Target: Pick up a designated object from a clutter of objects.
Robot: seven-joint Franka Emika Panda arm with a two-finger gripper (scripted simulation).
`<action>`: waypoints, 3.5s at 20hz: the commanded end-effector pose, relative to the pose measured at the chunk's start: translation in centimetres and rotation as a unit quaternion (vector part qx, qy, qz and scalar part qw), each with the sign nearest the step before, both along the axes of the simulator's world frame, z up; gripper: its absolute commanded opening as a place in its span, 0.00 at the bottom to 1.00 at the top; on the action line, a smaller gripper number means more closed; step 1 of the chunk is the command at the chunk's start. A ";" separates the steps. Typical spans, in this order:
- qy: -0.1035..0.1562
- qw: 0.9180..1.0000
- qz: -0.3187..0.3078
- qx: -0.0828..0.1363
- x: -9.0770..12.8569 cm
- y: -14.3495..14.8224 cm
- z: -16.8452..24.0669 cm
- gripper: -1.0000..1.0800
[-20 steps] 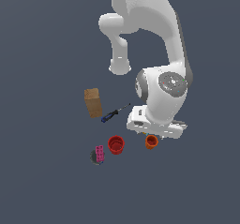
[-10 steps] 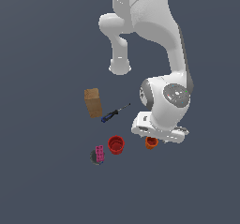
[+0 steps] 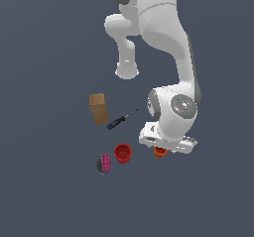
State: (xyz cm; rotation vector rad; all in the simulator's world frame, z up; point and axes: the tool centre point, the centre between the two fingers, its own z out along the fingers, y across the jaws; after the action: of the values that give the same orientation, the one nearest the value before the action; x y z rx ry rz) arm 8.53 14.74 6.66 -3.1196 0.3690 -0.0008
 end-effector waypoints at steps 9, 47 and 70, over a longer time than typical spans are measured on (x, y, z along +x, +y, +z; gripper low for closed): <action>0.000 1.000 0.000 0.000 0.0 0.0 -2.9 0.00; 0.000 1.000 -0.001 0.001 -4.5 -9.2 14.2 0.00; 0.000 1.000 -0.001 0.000 -8.0 -18.1 31.0 0.00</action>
State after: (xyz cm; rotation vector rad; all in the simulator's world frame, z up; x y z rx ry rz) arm 0.56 -3.19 37.25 -3.1185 0.3724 -0.0005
